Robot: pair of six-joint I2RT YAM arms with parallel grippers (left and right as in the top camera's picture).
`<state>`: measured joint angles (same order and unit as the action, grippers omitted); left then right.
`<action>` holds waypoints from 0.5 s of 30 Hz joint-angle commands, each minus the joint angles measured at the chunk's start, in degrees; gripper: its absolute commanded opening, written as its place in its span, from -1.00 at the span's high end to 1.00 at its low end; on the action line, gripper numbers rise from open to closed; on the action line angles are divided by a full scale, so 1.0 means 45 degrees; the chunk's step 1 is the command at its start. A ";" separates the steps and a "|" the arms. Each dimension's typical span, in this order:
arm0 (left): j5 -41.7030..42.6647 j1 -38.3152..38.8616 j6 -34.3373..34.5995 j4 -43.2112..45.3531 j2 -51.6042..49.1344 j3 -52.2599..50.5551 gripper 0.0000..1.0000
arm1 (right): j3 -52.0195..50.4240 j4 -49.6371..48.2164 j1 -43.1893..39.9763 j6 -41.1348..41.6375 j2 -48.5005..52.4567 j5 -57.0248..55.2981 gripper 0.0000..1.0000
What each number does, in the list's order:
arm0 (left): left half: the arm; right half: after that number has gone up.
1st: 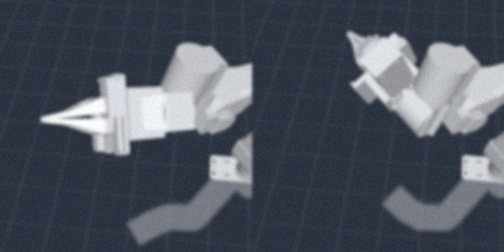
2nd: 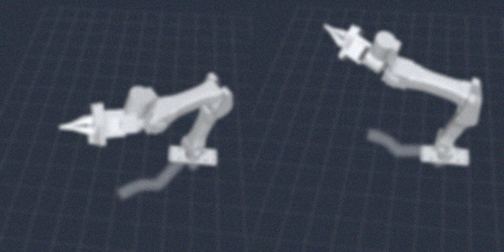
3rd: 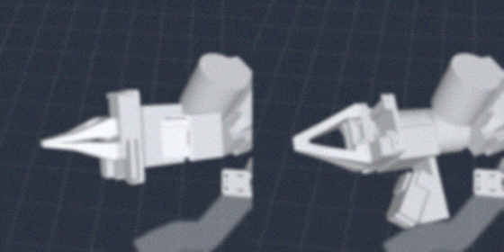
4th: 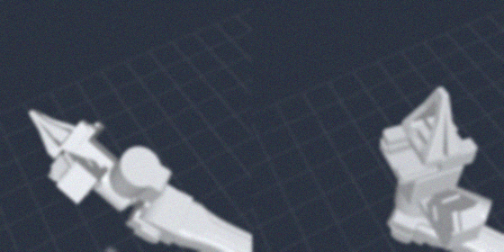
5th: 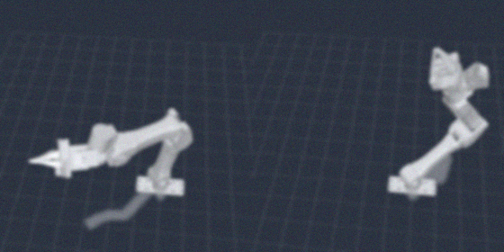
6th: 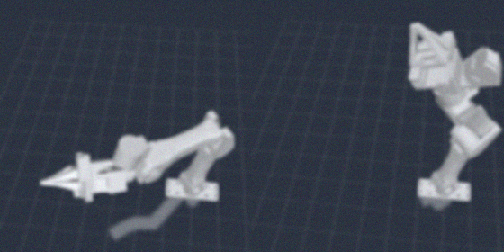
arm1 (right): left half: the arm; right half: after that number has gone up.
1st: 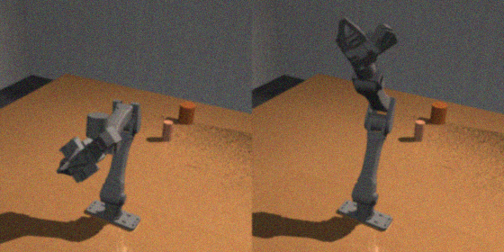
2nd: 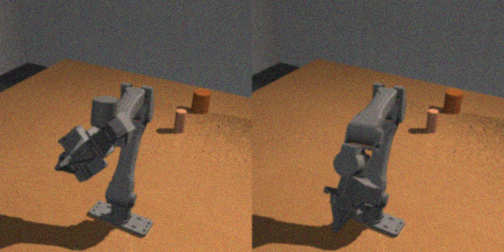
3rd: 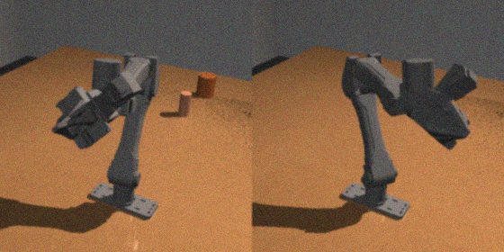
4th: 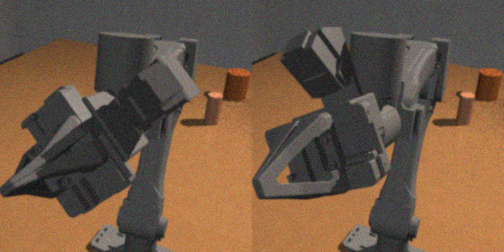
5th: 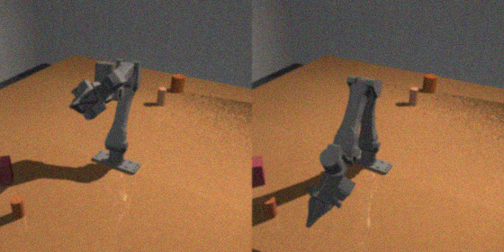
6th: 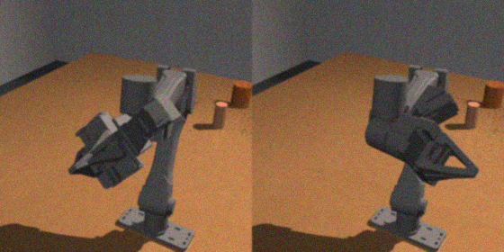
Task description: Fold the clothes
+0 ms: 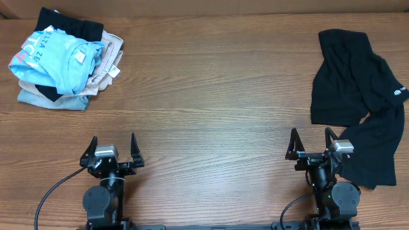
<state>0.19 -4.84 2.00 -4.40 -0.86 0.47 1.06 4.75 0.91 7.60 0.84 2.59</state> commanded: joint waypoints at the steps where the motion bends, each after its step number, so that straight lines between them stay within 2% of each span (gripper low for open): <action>1: -0.0078 0.0073 0.0083 0.0019 0.0107 -0.0044 -1.00 | -0.0131 -0.0078 0.0083 -0.0039 -0.0151 0.0010 -1.00; 7: 0.0345 0.0073 0.0087 0.0175 0.0107 -0.0044 -0.99 | -0.0131 -0.0753 0.0083 -0.0039 -0.0151 0.0019 -1.00; 15: 0.0593 0.0073 0.0083 0.1690 0.0107 -0.0039 -1.00 | 0.0049 -0.1899 0.0083 -0.0049 -0.0151 0.0024 -1.00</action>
<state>1.80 -4.84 2.00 1.87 -0.86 0.47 1.06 -3.29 0.89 7.55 0.84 2.59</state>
